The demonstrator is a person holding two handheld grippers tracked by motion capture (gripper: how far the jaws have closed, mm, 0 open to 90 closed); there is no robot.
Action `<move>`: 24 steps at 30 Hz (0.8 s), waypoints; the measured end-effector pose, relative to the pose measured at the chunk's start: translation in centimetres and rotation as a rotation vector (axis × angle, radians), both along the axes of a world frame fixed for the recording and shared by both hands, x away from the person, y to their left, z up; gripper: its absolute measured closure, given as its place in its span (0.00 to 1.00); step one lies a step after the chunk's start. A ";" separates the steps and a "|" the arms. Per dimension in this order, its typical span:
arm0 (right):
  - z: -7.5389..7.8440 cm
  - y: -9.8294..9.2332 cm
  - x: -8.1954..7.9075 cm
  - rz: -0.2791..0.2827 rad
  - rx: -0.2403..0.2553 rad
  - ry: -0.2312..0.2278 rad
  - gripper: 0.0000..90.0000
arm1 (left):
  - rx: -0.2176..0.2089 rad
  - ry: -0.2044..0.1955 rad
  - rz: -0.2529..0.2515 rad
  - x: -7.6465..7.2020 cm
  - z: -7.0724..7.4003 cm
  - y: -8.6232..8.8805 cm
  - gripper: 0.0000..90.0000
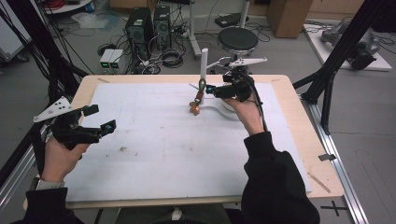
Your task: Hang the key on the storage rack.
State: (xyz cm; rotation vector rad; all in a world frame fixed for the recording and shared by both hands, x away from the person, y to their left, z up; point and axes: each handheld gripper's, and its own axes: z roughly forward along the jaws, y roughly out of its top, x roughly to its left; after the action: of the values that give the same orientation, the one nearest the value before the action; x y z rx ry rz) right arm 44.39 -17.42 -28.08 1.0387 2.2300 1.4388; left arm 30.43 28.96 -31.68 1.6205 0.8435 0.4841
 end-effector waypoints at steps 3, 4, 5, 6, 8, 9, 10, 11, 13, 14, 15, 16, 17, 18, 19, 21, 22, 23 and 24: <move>0.0 -1.8 -1.2 -0.006 -0.003 -0.013 0.11 | -0.002 0.008 -0.001 0.9 -0.1 -0.1 0.02; 0.0 -2.2 -1.5 -0.013 -0.008 -0.015 0.11 | -0.002 0.008 -0.001 0.9 -0.1 -0.1 0.02; 0.0 -3.0 -2.0 -0.012 -0.016 -0.010 0.11 | -0.009 0.005 -0.001 1.3 0.0 -0.4 0.02; 0.0 -3.0 -2.0 -0.012 -0.016 -0.010 0.11 | -0.009 0.005 -0.001 1.3 0.0 -0.4 0.02; -0.1 -4.2 -3.0 0.029 -0.043 -0.007 0.11 | -0.009 -0.001 0.005 1.7 -0.1 -0.8 0.02; -0.3 -5.4 -4.1 0.061 -0.071 -0.029 0.11 | 0.013 0.009 -0.002 2.2 -0.5 -1.5 0.02; -0.4 -5.8 -4.5 0.067 -0.071 -0.032 0.11 | 0.013 0.009 -0.002 2.2 -0.5 -1.5 0.02; -0.5 -6.6 -5.1 0.065 -0.063 -0.030 0.11 | 0.022 0.025 -0.011 2.6 -0.7 -2.1 0.02; -0.7 -7.9 -6.0 0.052 -0.054 -0.034 0.11 | 0.023 0.029 -0.019 2.9 -0.8 -2.6 0.02; -0.7 -8.5 -6.4 0.045 -0.057 -0.043 0.11 | 0.023 0.029 -0.019 2.9 -0.8 -2.6 0.02; -0.7 -9.1 -6.8 0.039 -0.057 -0.045 0.11 | 0.019 0.026 -0.007 3.1 -0.8 -2.8 0.02; -0.7 -9.1 -6.8 0.039 -0.057 -0.045 0.11 | 0.019 0.026 -0.007 3.1 -0.8 -2.8 0.02; -0.7 -10.4 -7.4 0.020 -0.061 -0.056 0.11 | 0.023 0.025 -0.003 3.4 -0.9 -3.3 0.02; -0.7 -10.8 -7.6 0.014 -0.059 -0.058 0.11 | 0.023 0.025 -0.003 3.4 -0.9 -3.3 0.02; -0.7 -11.6 -8.0 -0.001 -0.049 -0.058 0.11 | 0.028 0.024 -0.013 3.7 -0.9 -3.7 0.02; -0.6 -12.5 -8.6 -0.017 -0.044 -0.065 0.11 | 0.035 0.025 -0.018 3.8 -0.8 -4.0 0.02; -0.6 -12.5 -8.6 -0.017 -0.044 -0.065 0.11 | 0.035 0.025 -0.018 3.8 -0.8 -4.0 0.02; -0.7 -13.3 -9.1 -0.029 -0.046 -0.075 0.11 | 0.032 0.023 -0.021 3.9 -0.7 -4.0 0.02; -0.7 -13.5 -9.3 -0.039 -0.041 -0.074 0.11 | 0.032 0.023 -0.021 3.9 -0.7 -4.0 0.02</move>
State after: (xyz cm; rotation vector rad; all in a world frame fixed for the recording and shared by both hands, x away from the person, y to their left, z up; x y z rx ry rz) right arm 35.06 -30.94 -28.75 0.9934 2.1661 1.3863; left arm 34.35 24.96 -32.40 1.6655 0.8386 0.4665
